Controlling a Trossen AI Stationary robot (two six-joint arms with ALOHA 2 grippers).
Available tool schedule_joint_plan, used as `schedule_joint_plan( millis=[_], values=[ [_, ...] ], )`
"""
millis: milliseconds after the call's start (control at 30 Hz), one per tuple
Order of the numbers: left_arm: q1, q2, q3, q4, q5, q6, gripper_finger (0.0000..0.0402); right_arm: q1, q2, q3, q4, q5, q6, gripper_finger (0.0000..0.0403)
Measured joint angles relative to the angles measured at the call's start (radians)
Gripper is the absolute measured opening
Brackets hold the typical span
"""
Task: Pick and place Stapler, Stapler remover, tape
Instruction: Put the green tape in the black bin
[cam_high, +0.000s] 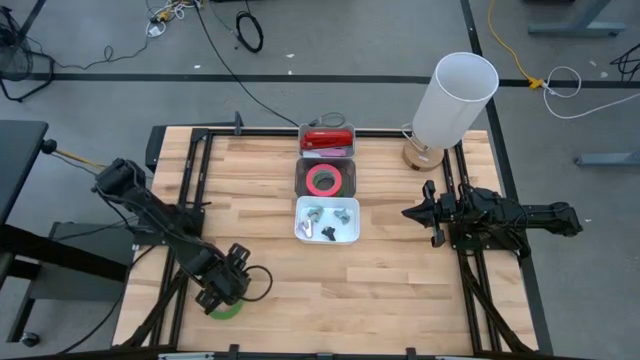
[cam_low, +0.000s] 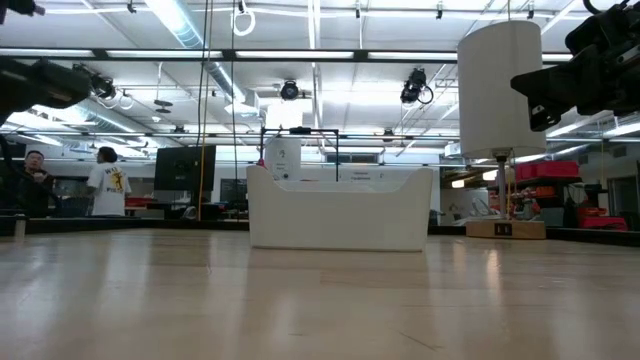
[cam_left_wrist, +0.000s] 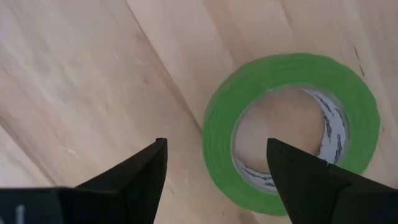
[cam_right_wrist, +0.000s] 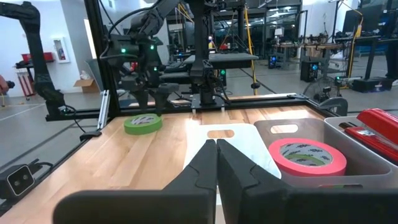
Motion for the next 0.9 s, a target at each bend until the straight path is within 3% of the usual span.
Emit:
schedule_joint_plan(
  millis=[333, 900],
  values=[
    [-0.017, 0.011, -0.097, 0.131, 0.026, -0.149, 0.0273, 0.000, 0.000, 0.000, 0.000, 0.000, 0.000, 0.0013],
    [-0.016, 0.011, -0.211, 0.215, -0.002, -0.147, 0.0261, 0.000, 0.000, 0.000, 0.000, 0.000, 0.000, 0.0013]
  ],
)
